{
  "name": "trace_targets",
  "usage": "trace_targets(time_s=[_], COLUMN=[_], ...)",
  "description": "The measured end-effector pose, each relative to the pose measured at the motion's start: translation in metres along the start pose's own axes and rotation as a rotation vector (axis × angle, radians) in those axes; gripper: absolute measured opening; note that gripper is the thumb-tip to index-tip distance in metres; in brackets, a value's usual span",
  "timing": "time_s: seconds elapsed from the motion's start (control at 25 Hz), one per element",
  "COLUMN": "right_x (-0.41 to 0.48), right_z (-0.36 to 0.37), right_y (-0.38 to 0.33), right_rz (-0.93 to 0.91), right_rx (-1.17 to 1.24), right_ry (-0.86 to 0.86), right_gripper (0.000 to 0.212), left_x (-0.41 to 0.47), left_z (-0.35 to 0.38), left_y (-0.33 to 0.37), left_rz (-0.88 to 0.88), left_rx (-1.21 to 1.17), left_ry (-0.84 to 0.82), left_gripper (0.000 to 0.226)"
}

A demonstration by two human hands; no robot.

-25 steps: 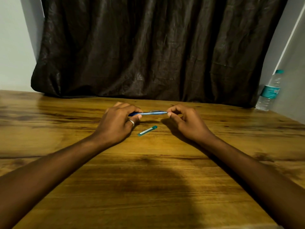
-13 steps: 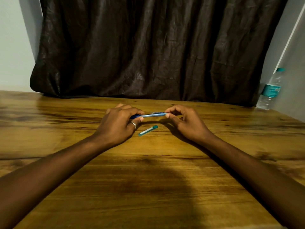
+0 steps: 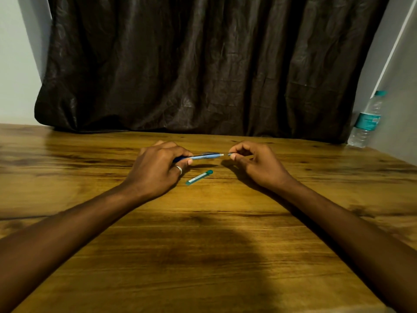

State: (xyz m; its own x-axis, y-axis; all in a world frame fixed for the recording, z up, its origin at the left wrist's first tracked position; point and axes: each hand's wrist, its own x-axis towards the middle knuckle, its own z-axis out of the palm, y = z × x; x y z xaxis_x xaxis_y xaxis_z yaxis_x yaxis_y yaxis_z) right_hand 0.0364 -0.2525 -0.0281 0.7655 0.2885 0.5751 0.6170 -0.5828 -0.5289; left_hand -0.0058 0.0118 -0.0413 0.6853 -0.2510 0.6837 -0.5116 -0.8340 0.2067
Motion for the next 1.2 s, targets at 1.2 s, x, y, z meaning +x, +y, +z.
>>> trace_targets(time_s=[1.2], right_x=[0.002], right_z=[-0.011], right_y=[-0.015], right_rz=[-0.071], right_rx=[-0.216], right_ry=[-0.022], right_gripper=[0.026], left_x=[0.001], left_z=[-0.001], left_y=[0.001], left_rz=[-0.05], left_rx=[-0.051], left_ry=[0.061], left_gripper=[0.024])
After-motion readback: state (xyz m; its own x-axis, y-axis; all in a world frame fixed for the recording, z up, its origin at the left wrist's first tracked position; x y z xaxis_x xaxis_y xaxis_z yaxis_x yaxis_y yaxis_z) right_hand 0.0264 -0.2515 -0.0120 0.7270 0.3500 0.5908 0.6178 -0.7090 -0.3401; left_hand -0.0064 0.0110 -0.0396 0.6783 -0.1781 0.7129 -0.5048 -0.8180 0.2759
